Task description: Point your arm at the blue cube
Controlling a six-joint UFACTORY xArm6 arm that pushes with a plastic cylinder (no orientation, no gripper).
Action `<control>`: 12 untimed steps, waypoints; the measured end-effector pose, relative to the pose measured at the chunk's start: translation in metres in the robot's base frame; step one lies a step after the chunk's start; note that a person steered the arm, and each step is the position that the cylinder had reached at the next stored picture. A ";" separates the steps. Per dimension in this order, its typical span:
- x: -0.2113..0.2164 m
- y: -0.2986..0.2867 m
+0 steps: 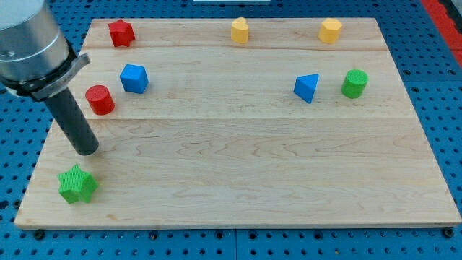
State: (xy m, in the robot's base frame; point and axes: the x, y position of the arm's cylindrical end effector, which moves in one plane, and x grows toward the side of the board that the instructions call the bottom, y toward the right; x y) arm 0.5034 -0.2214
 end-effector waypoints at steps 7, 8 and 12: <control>-0.011 -0.067; -0.054 -0.023; -0.103 0.154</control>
State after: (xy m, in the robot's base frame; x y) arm 0.4007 -0.0677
